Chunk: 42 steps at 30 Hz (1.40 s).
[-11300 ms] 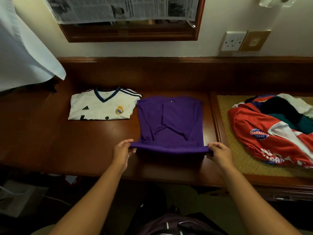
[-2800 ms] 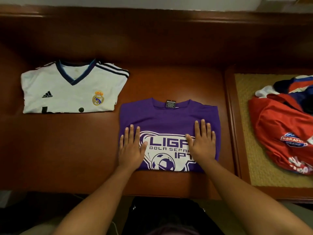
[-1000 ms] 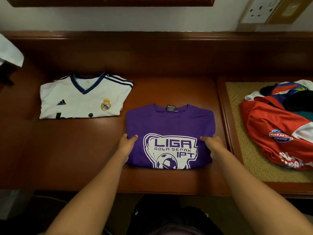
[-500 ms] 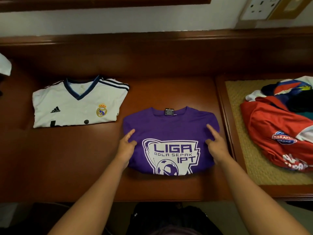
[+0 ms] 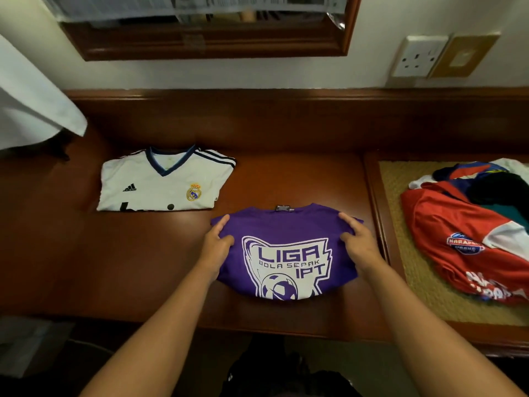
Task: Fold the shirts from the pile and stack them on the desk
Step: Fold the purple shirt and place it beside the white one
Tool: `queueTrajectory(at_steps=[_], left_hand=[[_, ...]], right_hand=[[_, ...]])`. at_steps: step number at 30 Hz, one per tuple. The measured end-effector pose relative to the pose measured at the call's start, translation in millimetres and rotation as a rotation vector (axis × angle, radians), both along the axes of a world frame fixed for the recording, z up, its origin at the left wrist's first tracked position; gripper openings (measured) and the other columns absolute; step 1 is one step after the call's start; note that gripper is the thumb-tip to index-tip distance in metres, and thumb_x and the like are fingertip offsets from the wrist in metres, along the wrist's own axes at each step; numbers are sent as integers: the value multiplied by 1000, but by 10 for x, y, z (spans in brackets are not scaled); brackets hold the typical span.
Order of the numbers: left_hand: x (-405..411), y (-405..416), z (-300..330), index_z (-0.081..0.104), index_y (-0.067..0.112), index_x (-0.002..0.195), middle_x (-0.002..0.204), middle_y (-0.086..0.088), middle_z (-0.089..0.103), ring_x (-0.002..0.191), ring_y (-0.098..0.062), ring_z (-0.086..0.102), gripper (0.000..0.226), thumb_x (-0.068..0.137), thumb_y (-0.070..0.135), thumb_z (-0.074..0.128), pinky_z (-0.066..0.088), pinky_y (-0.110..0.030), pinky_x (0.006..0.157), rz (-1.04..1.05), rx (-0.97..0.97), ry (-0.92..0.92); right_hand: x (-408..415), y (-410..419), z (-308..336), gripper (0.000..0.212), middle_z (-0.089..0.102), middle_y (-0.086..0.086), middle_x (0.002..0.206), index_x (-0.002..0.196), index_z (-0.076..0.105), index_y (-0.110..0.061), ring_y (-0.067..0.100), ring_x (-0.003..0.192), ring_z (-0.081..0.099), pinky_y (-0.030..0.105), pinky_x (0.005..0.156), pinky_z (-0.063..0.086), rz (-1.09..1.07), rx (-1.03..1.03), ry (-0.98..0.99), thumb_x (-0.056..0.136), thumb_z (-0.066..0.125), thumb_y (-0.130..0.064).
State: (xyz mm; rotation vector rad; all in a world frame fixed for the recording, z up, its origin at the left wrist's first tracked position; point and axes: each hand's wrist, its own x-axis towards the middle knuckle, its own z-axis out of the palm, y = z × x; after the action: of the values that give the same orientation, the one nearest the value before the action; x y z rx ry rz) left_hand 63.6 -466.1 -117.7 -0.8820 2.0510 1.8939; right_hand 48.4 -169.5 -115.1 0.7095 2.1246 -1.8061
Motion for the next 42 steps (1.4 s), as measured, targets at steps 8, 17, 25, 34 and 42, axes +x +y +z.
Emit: queueTrajectory(at_steps=[8,17,25,34,42], left_hand=[[83,-470,541,48,28,140,106,-2,58,87,-21,62,61,89,-6,47,55,-38,71,86,-50,89],[-414,-1664,725,50,31,137,123,0,47,93,-12,56,62,87,-6,47,53,-33,82,193,-119,171],[-1301,-3118,561,50,28,138,128,-6,56,98,-17,62,63,85,-7,46,52,-25,69,160,-89,165],[-1979,-3888,64,40,31,144,143,0,42,115,-19,52,66,90,-6,45,51,-29,87,25,-219,142],[-1597,-4039,-610,26,17,150,153,-10,30,138,-28,34,67,92,15,60,35,-39,108,-14,-387,-2]], right_hand=[[-180,-470,523,43,47,-9,104,138,45,-30,20,87,65,33,62,59,86,-38,48,101,44,-9],[-885,-1698,683,44,50,6,124,137,46,-32,24,91,68,42,72,61,131,-123,97,100,44,-9],[-1676,-3065,494,44,57,5,118,137,47,-32,24,88,70,42,72,61,66,-154,86,100,44,-8],[-2232,-3835,-37,43,48,5,136,138,47,-29,25,112,59,43,87,57,70,-9,118,100,44,-8],[-1763,-3783,-537,71,38,9,148,149,23,-29,29,129,46,51,98,48,-43,48,-7,93,58,-5]])
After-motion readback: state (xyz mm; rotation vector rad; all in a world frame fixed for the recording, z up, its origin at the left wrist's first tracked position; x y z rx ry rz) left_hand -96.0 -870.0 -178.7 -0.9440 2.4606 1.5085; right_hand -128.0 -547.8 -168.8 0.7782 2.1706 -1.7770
